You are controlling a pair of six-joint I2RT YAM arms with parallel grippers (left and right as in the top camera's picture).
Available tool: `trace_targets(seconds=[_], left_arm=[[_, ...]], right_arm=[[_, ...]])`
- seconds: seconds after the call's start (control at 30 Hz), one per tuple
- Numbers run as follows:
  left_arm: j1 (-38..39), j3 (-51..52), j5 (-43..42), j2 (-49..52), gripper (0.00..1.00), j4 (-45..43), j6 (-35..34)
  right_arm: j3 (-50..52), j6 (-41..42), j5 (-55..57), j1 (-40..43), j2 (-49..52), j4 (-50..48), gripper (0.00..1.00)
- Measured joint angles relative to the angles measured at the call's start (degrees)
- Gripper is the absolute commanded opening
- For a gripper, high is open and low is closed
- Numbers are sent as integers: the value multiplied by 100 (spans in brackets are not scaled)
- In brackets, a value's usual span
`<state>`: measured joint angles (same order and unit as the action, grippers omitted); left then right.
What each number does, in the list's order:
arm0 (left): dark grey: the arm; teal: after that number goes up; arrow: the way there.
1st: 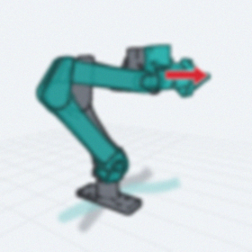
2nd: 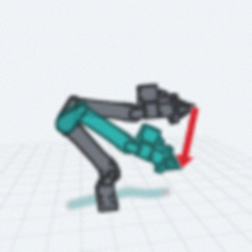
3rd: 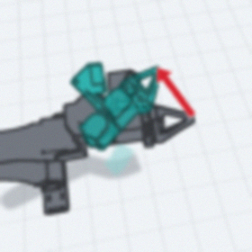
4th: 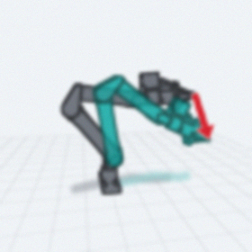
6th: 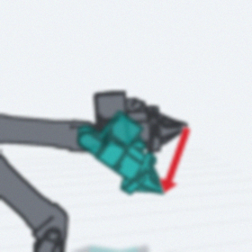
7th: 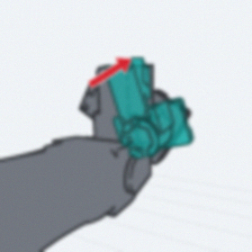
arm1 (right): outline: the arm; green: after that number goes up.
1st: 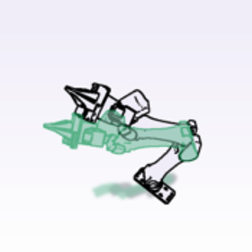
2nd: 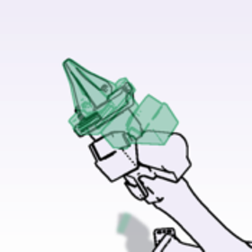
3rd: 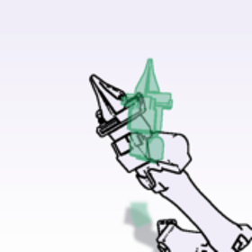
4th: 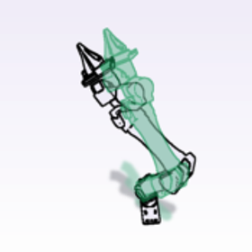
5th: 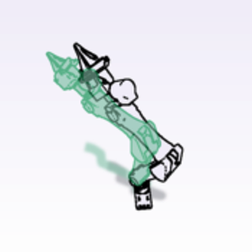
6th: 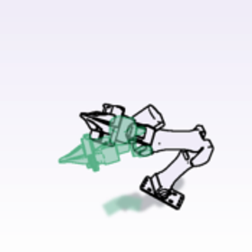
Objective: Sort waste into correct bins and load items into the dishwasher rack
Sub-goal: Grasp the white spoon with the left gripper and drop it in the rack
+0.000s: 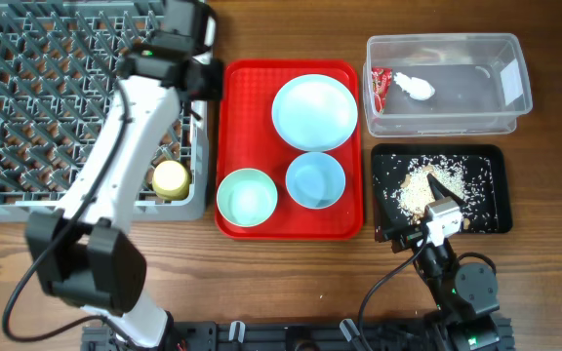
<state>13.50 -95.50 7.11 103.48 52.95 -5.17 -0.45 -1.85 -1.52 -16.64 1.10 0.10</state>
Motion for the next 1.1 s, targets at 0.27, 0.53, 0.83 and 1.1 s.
trace_targets(seconds=[0.27,0.53,0.83,1.1], left_arm=[[-428,52,297,396,36,-61,22],[-435,79,317,442,55,39,20],[-234,81,-334,-1029,55,713,15],[321,61,-745,-1471,46,1565,-44]], right_arm=[[0,0,0,0,0,0,100],[0,0,0,0,0,2,100],[0,0,0,0,0,2,100],[0,0,0,0,0,0,100]])
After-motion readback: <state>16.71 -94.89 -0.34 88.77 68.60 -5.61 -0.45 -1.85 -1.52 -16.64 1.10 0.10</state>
